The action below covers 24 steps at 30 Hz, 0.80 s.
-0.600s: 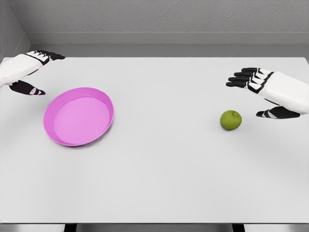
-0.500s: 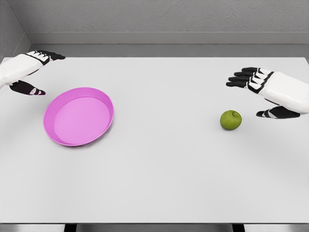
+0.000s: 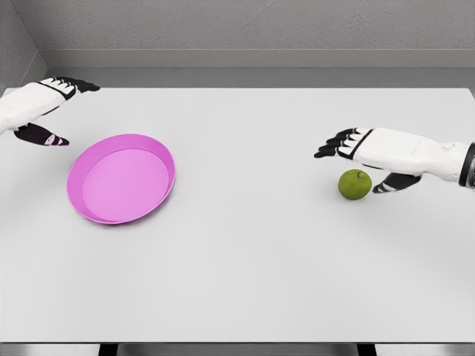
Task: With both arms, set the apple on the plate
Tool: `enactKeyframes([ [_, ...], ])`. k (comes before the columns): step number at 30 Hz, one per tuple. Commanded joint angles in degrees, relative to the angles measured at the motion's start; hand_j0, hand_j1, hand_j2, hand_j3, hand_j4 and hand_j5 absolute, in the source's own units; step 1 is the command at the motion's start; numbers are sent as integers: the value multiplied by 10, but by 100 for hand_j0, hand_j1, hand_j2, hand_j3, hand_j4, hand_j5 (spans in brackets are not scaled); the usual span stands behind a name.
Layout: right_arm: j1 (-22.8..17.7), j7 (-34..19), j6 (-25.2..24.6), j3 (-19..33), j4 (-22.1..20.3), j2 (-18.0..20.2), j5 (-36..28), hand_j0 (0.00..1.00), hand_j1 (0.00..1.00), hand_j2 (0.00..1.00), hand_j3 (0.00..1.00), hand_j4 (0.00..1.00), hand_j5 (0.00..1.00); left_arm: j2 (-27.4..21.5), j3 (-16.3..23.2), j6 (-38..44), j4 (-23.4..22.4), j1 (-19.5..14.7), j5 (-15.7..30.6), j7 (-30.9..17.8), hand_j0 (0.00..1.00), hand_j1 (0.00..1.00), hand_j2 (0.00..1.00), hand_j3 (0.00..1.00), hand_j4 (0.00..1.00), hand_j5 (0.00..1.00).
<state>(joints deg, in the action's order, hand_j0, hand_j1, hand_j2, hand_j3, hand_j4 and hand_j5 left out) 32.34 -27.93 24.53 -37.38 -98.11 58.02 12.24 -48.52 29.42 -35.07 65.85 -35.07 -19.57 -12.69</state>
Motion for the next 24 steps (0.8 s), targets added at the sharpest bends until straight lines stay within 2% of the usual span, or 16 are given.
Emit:
enactKeyframes([
  [1, 4, -28, -31, -43, 17, -14, -1, 100, 100, 100, 100, 100, 100, -1, -1, 1, 0, 0, 4, 0, 100, 100, 100, 100, 100, 100],
  [6, 37, -71, -85, -58, 27, -36, -1, 100, 100, 100, 100, 100, 100, -1, -1, 1, 1, 0, 3, 0, 100, 100, 100, 100, 100, 100],
  [7, 53, -71, -106, -70, 30, -42, -1, 100, 100, 100, 100, 100, 100, 0, -1, 1, 1, 0, 3, 0, 100, 100, 100, 100, 100, 100],
  [9, 56, -71, -120, -71, 46, -42, -1, 100, 100, 100, 100, 100, 100, 0, -1, 1, 1, 0, 3, 0, 100, 100, 100, 100, 100, 100],
  [10, 57, -71, -122, -71, 58, -43, -1, 100, 100, 100, 100, 100, 100, 0, -1, 1, 1, 0, 4, 0, 100, 100, 100, 100, 100, 100],
  [19, 57, -71, -122, -68, 68, -42, 0, 100, 100, 100, 100, 100, 100, 1, -1, 1, 0, -1, 3, 0, 100, 100, 100, 100, 100, 100],
  [24, 56, -71, -121, -83, 82, -43, 0, 100, 100, 100, 100, 100, 100, 1, -1, 1, 0, 0, 3, 0, 100, 100, 100, 100, 100, 100],
])
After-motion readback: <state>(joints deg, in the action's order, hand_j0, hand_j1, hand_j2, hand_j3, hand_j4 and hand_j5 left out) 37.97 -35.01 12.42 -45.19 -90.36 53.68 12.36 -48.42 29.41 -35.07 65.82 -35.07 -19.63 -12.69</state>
